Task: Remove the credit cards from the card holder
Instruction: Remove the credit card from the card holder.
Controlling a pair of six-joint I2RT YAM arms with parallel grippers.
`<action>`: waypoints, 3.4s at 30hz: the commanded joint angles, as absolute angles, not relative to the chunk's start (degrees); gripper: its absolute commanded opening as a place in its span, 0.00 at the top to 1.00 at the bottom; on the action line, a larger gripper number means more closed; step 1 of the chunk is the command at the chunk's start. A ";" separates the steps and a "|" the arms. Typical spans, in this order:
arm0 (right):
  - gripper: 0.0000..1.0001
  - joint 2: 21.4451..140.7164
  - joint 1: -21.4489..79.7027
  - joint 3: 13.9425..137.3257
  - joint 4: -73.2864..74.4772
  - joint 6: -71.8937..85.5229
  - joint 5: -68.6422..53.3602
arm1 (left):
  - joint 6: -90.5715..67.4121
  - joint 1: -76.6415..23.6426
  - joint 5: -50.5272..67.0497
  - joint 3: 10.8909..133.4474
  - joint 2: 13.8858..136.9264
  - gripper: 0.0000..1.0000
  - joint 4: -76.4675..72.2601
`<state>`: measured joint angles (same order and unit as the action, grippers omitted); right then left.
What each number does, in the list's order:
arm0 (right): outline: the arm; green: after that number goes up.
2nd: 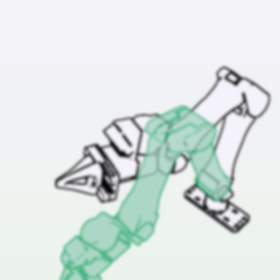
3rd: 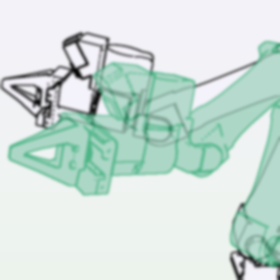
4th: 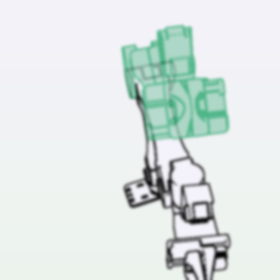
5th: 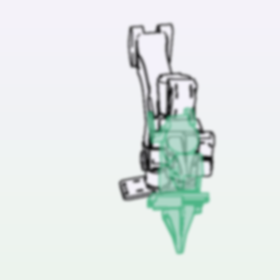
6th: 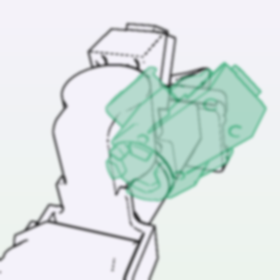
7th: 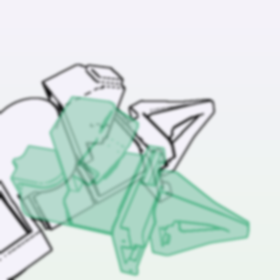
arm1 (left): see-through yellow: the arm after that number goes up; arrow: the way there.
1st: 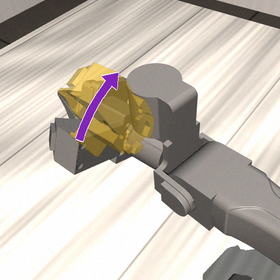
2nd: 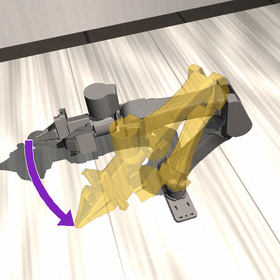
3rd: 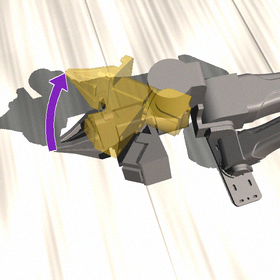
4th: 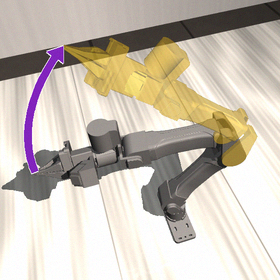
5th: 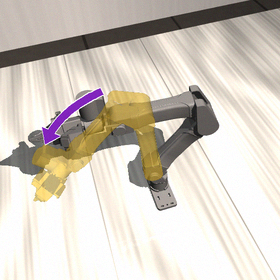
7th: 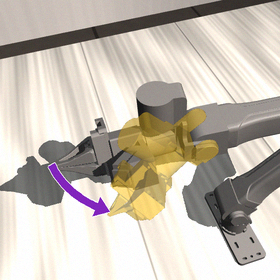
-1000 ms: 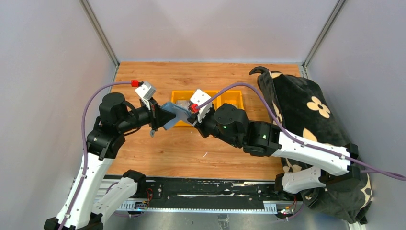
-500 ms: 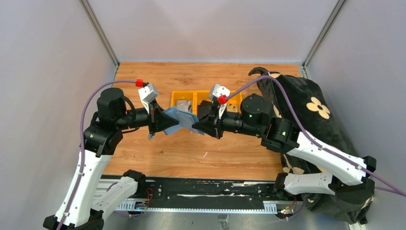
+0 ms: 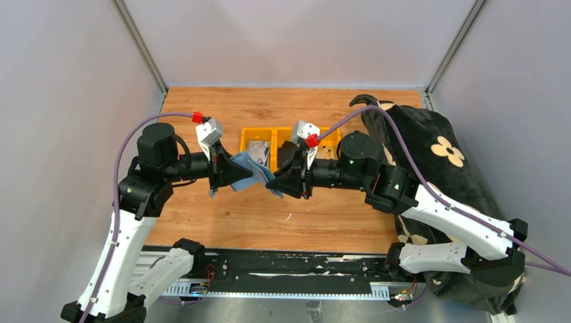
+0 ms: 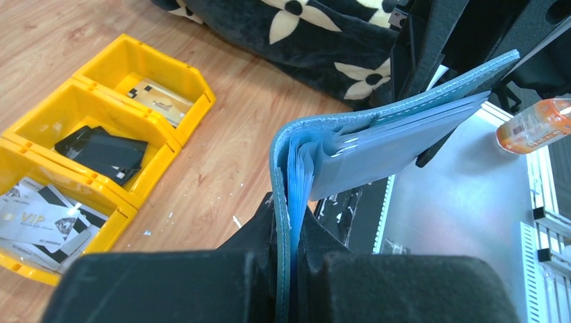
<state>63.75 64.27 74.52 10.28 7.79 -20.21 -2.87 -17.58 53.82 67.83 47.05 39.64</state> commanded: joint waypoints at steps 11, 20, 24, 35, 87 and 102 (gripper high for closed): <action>0.71 62.77 62.77 73.30 6.70 9.11 -20.97 | -1.97 -17.58 56.34 69.46 47.01 1.00 39.55; 0.69 62.75 62.48 73.01 6.48 9.23 -23.59 | -2.11 -17.58 56.57 69.70 47.11 1.00 39.54; 0.68 62.40 62.09 72.85 6.11 9.27 -24.89 | -2.11 -17.57 56.60 69.78 47.16 1.00 39.60; 0.71 62.30 60.74 72.10 4.39 10.63 -29.30 | -2.28 -17.58 56.86 70.40 47.37 1.00 39.67; 1.00 59.51 55.41 72.13 6.48 12.95 -16.47 | -0.09 -17.58 57.01 72.14 47.72 0.29 43.66; 1.00 60.85 53.26 72.81 2.33 19.62 -24.27 | -19.43 -17.58 52.11 60.66 42.04 0.24 18.70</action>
<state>60.75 53.87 72.49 7.73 15.99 -19.86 -11.62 -17.43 55.94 62.39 41.56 27.94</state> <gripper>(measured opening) 0.069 0.805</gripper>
